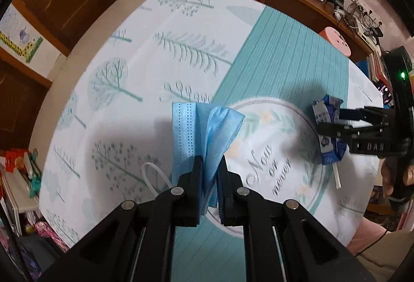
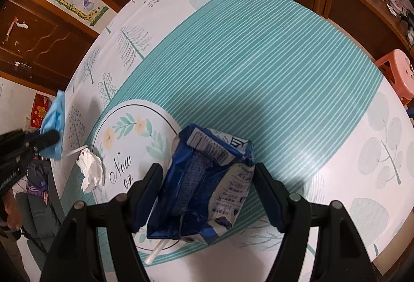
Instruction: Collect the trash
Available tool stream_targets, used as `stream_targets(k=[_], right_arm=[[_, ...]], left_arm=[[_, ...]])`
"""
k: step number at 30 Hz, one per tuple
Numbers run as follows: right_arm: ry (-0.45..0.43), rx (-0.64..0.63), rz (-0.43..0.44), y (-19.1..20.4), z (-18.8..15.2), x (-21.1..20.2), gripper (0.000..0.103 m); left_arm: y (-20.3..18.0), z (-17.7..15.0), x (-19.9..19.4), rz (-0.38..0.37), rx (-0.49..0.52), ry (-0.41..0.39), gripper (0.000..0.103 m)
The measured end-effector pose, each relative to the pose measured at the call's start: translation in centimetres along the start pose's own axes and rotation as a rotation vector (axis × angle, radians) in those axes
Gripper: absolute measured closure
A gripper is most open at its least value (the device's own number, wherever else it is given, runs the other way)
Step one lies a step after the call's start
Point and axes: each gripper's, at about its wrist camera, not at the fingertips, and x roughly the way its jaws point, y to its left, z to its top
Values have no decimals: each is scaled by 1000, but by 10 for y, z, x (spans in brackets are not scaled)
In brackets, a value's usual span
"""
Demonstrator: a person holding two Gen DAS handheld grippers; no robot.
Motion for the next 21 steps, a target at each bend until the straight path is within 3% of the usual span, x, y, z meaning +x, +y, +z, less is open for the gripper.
stream_targets(k=[7,11,16,19,21], right_arm=[[10,4,11,-1,-5,-1,31],[13,2,12,-2,-9,-2,31],[16,6,11,-4,-12,-3,31],[19,7,9,-5,-14,-4,31],[18,7,9,-5,-14,-4,31]], left_arm=[[-1,-29,24,-51,-91,65,95],[-11,-41,38,-66,-76,93,95],[-22,-49,51,-74,-72,120,86],[-25,-50,52,-116,-82,125,65],[-27,-50,53,-146,-76,127,38]])
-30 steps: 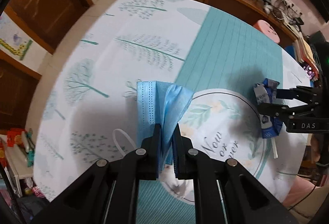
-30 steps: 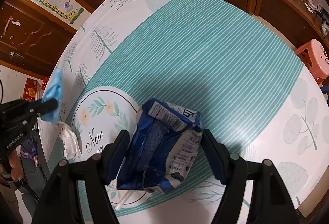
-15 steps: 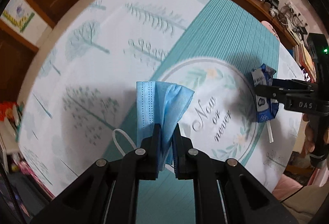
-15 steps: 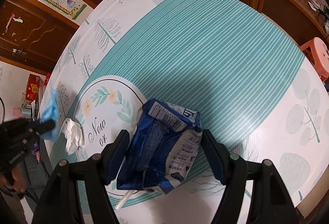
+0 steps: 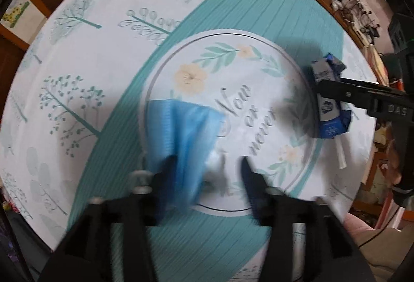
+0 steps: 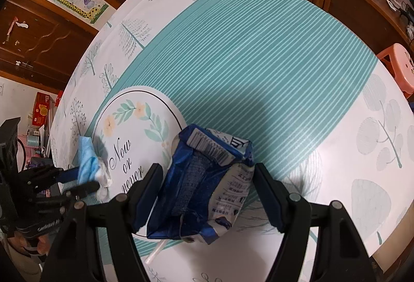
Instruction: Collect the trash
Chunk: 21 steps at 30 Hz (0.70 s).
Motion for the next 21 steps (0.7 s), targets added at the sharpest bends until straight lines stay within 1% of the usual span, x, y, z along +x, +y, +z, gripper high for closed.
stream_targets(k=[1,4,7,8,9,10,12,13,15,19,21], right_arm=[[0,1,1,0,1,0,31],[0,1,0,0,-2,0,31],[0,0,1,-1,-1,0,31],[-1,1,2,-1,-2,0,31],[-1,0,3,0,-2,0,31],[-2,-1,3,0,-2,0,31],[-1,-5,4,-1,-3,0,31],[-1,-6,4,-1,-3,0,31],[1,-8,8,-2,-2,0,31],[9,-26,22,-2,-6,-2,31],[9,-35,29,-3,-9,-5,31]], left_arm=[[-2,0,1,2,7,-1,36],[-8,0,7,41,24,10,36],[-12,2,11,69,23,6,36],[-12,2,12,84,23,3,38],[-13,2,13,102,24,-1,48],[-14,2,14,126,26,-4,54],[-10,3,13,163,15,-8,81],[-8,3,12,168,0,-12,86],[-2,2,9,141,-53,-24,93],[0,-6,6,165,-112,-50,96],[-3,-14,2,152,-146,-60,96]])
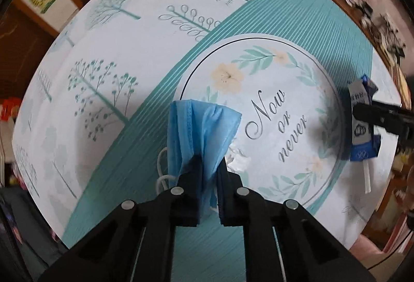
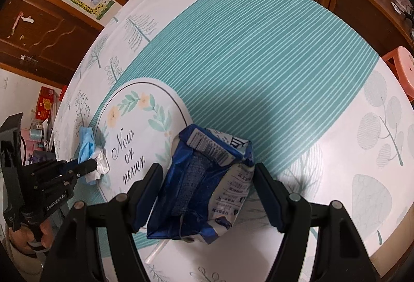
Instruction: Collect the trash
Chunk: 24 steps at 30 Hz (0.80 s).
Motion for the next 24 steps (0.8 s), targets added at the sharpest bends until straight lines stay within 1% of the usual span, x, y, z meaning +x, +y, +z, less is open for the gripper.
stream_targets(k=[1,3,6,11,13,14,17,20,22,24], right_arm=[[-1,-5,5,0,-1,-2,32],[-6,-22,18,0,-5,-9,32],[-21,-58,40,-1,-13,-24,32],[-28,-117,90,-8,-32,-52,32],[-28,-143,118,-14,-42,-62,32],[-26,-160,134,-19,-49,-69,32],[-13,-208,171,-35,-69,-85,32],[10,-273,202,-54,-91,-99,32],[23,-328,217,-69,-106,-109,32],[36,-379,229,-83,-122,-117,32]], left_arm=[[2,-4,-2,-15,-19,-8,96],[0,-12,-14,-70,-58,-31,97],[-11,-24,-36,-124,-90,-77,97],[-41,-54,-74,-201,-154,-162,97],[-61,-75,-91,-227,-188,-196,97],[-70,-77,-95,-233,-201,-205,97],[-113,-109,-103,-238,-262,-236,97],[-156,-140,-108,-223,-330,-267,97],[-188,-164,-105,-203,-384,-283,96],[-212,-184,-99,-193,-429,-289,97]])
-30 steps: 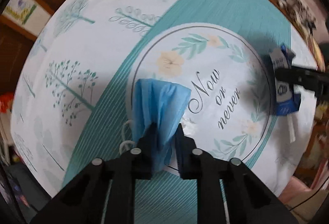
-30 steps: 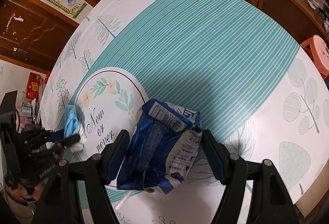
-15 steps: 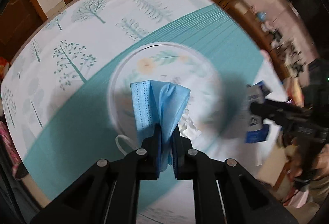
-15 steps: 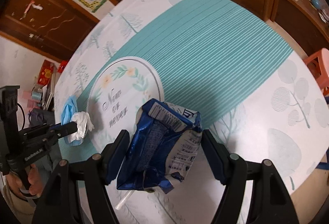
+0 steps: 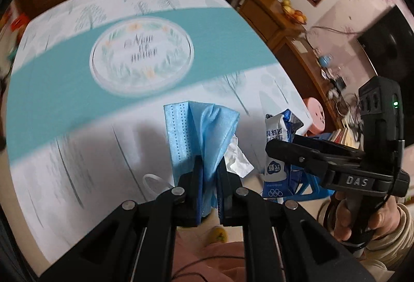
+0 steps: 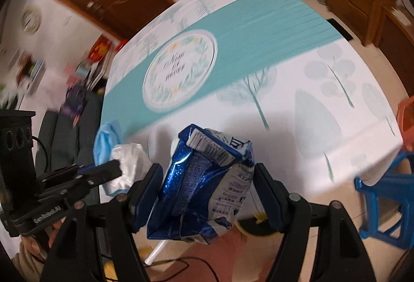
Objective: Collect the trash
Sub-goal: 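Carry the mask, tissue and blue snack bag with both tools over the bin, then open both tools to drop the mask, tissue and snack bag into the bin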
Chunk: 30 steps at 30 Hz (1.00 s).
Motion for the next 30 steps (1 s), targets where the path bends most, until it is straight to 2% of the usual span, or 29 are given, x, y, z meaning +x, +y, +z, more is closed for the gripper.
stream_targets(k=[7,11,13,16,19,24,30], right_arm=[[62,-110,11,-23,-69,-17,32],[108,-125,12,-32,-103,-10,31],[135,-129,3,-38,-122,2,31],[165,-115,-9,-50,-144,27,31],[192,-80,-16,-68,-161,60,31],[217,-48,-24,-99,-186,127,31],[248,-69,-82,-127,-203,202,31]], left_arm=[[-30,-87,26,0,-143,19,96],[-42,-124,42,15,-152,58,96],[-44,-142,58,45,-151,77,96],[-37,-164,85,80,-170,94,96],[-24,-182,121,69,-202,114,96],[4,-200,185,69,-224,136,95],[41,-213,255,67,-230,138,92]])
